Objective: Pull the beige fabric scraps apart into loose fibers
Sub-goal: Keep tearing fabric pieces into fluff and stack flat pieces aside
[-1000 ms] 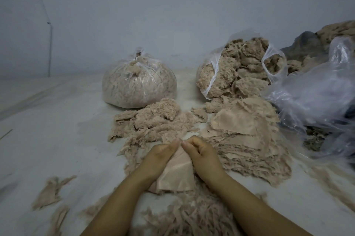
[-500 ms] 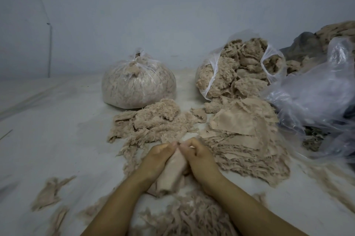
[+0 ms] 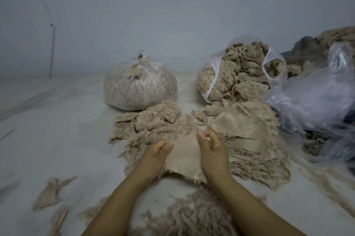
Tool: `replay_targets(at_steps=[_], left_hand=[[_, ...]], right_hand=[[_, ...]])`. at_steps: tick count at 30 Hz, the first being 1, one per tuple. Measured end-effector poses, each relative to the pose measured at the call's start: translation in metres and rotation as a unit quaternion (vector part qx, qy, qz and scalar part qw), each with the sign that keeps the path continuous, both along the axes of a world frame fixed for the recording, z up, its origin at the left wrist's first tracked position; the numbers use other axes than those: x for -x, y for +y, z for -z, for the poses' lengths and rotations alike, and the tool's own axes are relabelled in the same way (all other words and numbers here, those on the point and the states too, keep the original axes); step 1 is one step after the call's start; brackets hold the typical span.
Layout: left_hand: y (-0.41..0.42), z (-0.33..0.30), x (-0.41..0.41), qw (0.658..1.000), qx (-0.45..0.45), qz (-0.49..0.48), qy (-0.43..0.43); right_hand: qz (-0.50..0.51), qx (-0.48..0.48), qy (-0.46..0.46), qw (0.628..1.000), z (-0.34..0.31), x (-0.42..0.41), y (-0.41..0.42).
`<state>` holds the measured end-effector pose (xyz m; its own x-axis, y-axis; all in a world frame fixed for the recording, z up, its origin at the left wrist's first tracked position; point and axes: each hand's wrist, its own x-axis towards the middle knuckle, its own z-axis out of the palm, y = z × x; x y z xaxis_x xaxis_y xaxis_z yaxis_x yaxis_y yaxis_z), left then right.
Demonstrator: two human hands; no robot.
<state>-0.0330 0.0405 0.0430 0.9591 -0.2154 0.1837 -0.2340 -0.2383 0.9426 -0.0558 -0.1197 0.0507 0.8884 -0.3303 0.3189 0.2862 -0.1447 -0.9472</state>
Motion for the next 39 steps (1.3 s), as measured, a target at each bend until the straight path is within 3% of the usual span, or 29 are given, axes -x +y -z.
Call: replay_targets(at_steps=[3, 6, 11, 19, 25, 30, 33, 37, 39], left_hand=[[0.004, -0.001, -0.008, 0.993, -0.024, -0.098, -0.054], [0.015, -0.004, -0.011, 0.989, 0.045, -0.136, -0.039], [-0.004, -0.009, 0.006, 0.998, 0.061, -0.026, 0.007], [-0.024, -0.004, 0.021, 0.981, -0.060, 0.082, -0.167], [-0.016, -0.006, 0.019, 0.978, -0.088, 0.160, -0.103], [-0.019, -0.010, 0.018, 0.998, 0.046, 0.046, -0.016], [-0.021, -0.008, 0.017, 0.985, 0.124, 0.088, 0.079], [-0.020, -0.009, 0.015, 0.968, 0.229, 0.064, 0.085], [-0.019, -0.009, 0.012, 0.966, 0.248, 0.037, 0.067]], right_hand=[[0.020, -0.041, 0.009, 0.999, -0.003, -0.002, -0.010], [0.044, -0.058, 0.015, 0.997, -0.006, -0.006, -0.025], [0.016, -0.037, 0.000, 0.999, -0.004, -0.004, -0.015], [0.066, 0.005, 0.016, 0.998, 0.004, -0.006, -0.002], [0.130, -0.071, 0.027, 0.989, -0.004, -0.013, -0.015], [-0.048, -0.100, 0.025, 0.994, -0.010, -0.001, -0.007], [-0.116, -0.116, 0.025, 0.986, -0.014, 0.004, 0.001], [-0.225, -0.159, 0.087, 0.957, -0.008, 0.008, 0.003], [-0.213, -0.146, 0.113, 0.960, -0.004, 0.009, 0.006]])
